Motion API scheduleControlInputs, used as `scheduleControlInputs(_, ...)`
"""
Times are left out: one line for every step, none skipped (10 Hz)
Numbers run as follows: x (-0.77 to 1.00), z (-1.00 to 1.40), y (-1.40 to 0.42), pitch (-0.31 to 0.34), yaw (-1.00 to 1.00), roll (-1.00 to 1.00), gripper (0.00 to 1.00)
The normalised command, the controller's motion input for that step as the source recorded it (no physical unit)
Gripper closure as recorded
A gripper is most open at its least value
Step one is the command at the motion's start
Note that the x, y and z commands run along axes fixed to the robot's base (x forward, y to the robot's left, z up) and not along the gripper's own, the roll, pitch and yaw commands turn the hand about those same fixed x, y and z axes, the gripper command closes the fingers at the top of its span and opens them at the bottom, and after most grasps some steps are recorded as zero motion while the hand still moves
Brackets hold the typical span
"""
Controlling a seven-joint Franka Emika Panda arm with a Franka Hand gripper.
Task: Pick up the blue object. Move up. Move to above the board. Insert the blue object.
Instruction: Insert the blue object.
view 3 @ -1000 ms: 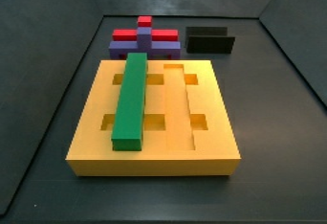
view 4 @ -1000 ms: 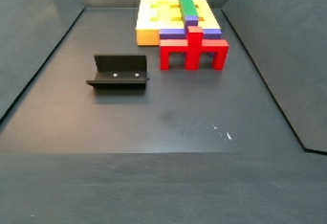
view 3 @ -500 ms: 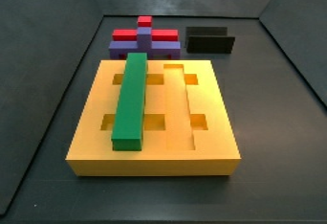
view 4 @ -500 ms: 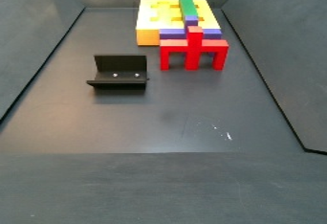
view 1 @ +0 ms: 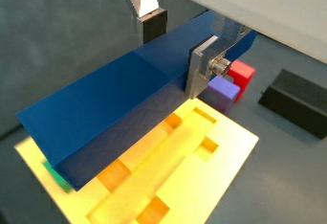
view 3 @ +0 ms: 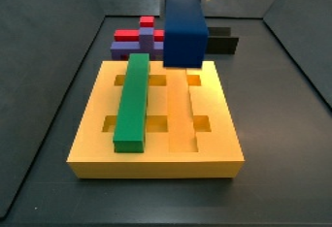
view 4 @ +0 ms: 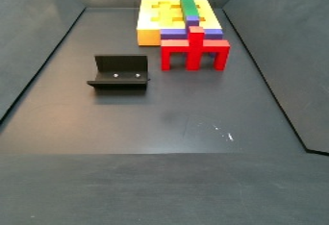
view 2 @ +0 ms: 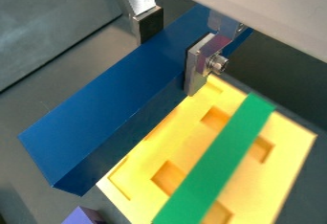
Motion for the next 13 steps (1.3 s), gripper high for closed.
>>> scheduleControlInputs(0.12,-0.93,0.0,-0.047,0.23,0.18,1.0)
scheduleControlInputs(0.24,-0.79,0.0,-0.067,0.19,0.22,1.0)
scheduleControlInputs(0.29,-0.74,0.0,-0.051,0.14,0.25,1.0)
scheduleControlInputs(0.21,-0.85,0.0,-0.07,0.16,0.18,1.0)
scheduleControlInputs(0.01,-0.75,-0.13,-0.237,0.05,0.06,1.0)
scheduleControlInputs(0.0,-0.76,-0.17,-0.241,0.04,0.0,1.0)
scheduleControlInputs(-0.06,-0.63,-0.05,-0.296,0.03,-0.06,1.0)
scheduleControlInputs(-0.1,-0.55,0.0,-0.33,0.09,-0.08,1.0)
scheduleControlInputs(-0.03,-0.36,0.0,-0.254,0.1,-0.04,1.0)
scheduleControlInputs(-0.05,-0.29,-0.05,-0.114,0.05,0.01,1.0)
scheduleControlInputs(-0.11,-0.22,-0.14,-0.111,0.03,0.03,1.0)
scheduleControlInputs(-0.04,-0.07,-0.14,0.0,0.02,0.1,1.0)
scheduleControlInputs(-0.01,-0.16,-0.12,0.0,0.01,0.13,1.0)
